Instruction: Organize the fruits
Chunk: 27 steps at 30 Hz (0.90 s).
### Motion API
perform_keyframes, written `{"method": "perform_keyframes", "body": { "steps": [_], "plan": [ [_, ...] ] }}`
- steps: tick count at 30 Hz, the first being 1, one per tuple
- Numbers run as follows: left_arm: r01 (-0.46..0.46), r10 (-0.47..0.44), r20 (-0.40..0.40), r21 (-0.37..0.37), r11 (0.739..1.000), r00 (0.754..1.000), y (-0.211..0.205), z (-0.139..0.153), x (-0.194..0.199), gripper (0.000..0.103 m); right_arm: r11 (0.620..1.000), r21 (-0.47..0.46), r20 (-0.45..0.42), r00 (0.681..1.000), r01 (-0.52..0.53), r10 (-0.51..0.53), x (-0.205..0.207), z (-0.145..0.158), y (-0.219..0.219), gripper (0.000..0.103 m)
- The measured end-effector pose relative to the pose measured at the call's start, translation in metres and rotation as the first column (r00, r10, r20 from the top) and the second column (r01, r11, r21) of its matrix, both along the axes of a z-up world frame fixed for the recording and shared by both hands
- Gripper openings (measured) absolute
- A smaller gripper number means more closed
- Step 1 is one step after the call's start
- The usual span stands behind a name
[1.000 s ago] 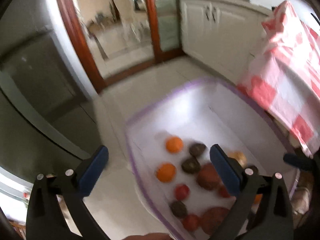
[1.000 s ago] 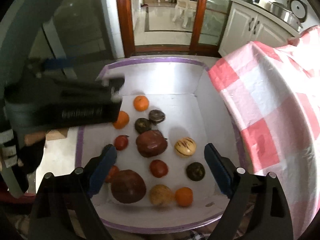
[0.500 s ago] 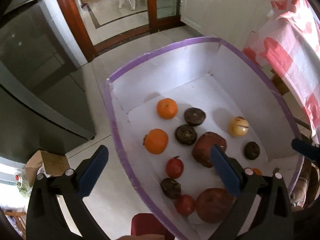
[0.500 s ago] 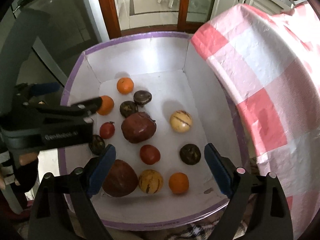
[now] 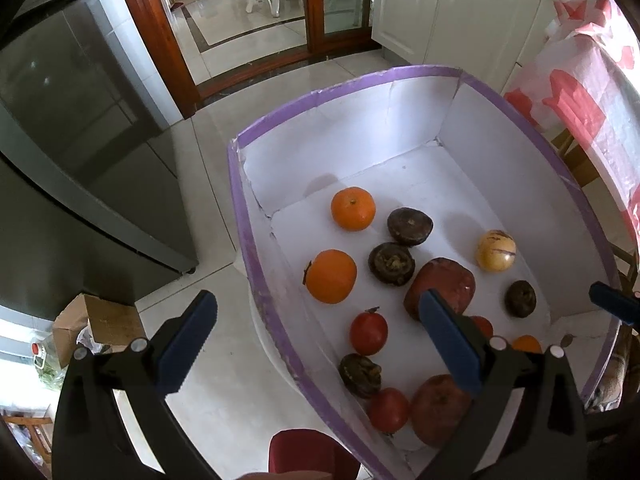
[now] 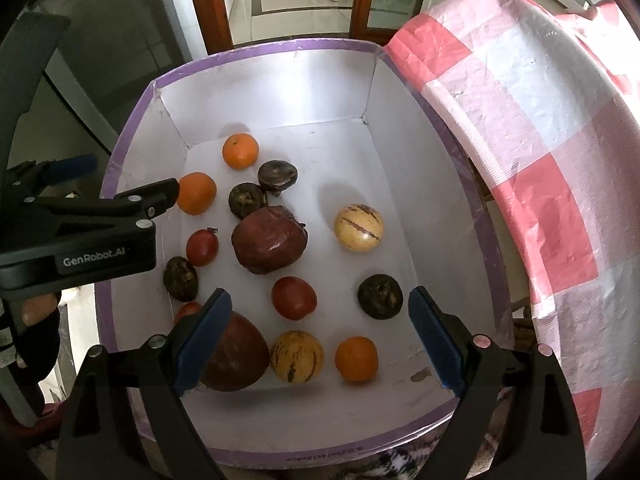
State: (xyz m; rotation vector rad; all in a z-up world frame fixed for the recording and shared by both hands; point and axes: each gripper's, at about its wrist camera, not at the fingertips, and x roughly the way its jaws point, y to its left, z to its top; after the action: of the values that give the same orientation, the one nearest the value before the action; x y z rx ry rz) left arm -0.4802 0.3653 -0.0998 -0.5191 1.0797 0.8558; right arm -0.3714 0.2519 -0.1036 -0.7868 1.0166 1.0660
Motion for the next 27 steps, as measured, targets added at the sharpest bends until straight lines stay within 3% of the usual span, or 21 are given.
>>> {"method": "perform_keyframes", "body": {
  "steps": [27],
  "plan": [
    [0.013, -0.013, -0.004, -0.005, 1.0, 1.0, -0.0022, -0.0033, 0.005, 0.102, 1.0, -0.004, -0.011, 1.0, 0.009, -0.009, 0.0017, -0.0024, -0.0006, 0.087]
  ]
}}
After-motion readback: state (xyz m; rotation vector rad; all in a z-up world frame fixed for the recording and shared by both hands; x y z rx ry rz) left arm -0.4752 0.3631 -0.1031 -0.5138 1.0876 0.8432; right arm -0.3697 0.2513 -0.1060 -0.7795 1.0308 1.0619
